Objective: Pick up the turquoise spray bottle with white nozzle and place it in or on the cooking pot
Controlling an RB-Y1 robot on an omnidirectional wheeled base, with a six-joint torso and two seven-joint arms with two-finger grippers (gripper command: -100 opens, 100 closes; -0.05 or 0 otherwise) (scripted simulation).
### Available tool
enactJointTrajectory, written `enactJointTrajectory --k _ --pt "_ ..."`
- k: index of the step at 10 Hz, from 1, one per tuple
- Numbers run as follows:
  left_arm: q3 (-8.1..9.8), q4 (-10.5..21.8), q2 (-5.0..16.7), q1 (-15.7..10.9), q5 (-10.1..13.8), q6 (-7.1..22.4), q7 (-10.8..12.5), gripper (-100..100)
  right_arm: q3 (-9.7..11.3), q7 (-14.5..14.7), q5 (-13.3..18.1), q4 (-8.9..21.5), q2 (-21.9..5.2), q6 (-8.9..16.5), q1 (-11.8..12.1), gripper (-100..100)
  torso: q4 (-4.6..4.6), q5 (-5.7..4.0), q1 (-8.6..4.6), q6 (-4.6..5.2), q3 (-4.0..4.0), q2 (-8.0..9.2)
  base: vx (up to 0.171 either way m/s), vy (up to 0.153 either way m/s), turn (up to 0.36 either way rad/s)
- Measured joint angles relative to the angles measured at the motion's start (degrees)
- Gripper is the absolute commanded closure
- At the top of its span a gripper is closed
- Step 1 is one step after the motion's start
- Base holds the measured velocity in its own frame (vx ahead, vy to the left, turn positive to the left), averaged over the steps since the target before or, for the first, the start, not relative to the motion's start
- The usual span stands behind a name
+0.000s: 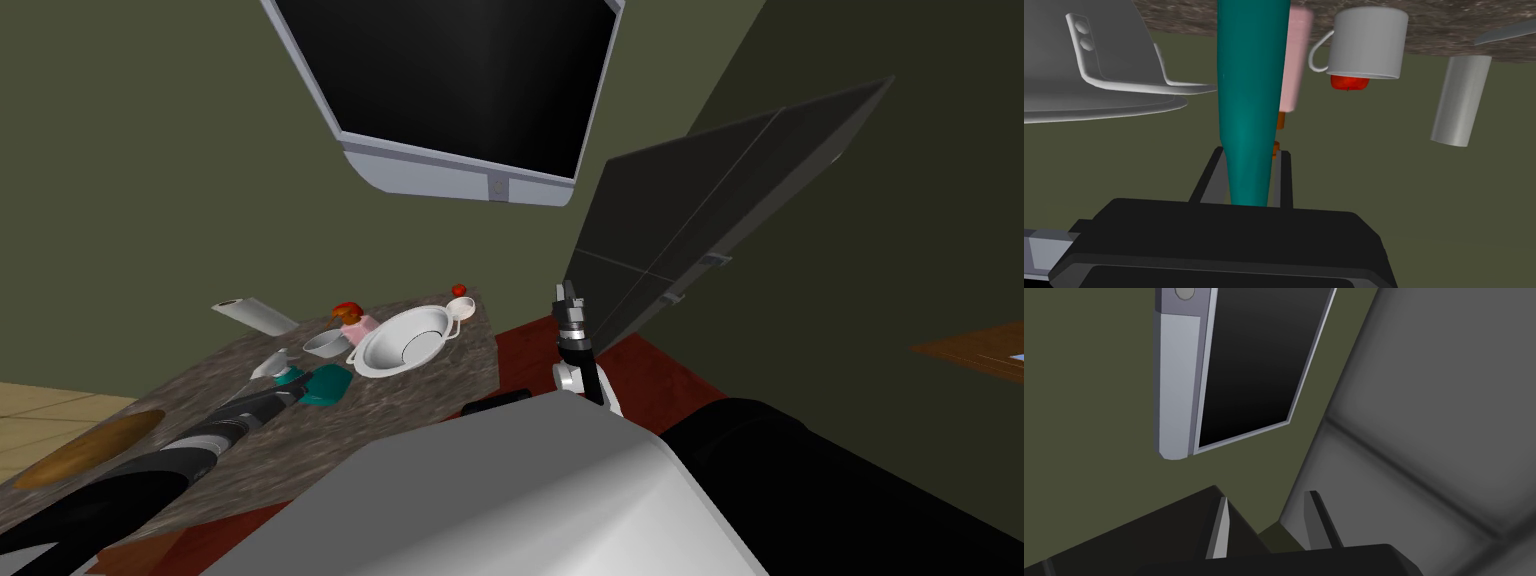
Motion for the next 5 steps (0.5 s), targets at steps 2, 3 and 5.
enactJointTrajectory --k 2,3,5 --pt "0.00 0.00 0.00 0.00 0.00 0.00 -0.01 100 0.00 0.00 0.00 0.00 0.00 0.00 0.00 0 0.00 0.00 0.00 0.00 0.00 0.00 -0.004 -0.002 0.086" --pt "0.11 -0.63 0.24 0.48 -0.04 -0.25 -0.02 100 0.00 0.00 0.00 0.00 0.00 0.00 0.01 0 0.01 0.00 -0.02 -0.12 0.04 0.08 -0.006 -0.008 0.057" --pt "0.10 -0.67 0.24 0.59 -0.05 -0.31 -0.03 100 0.00 0.00 0.00 0.00 0.00 0.00 0.00 0 0.01 -0.01 -0.01 -0.02 0.02 0.04 -0.039 -0.001 0.027"
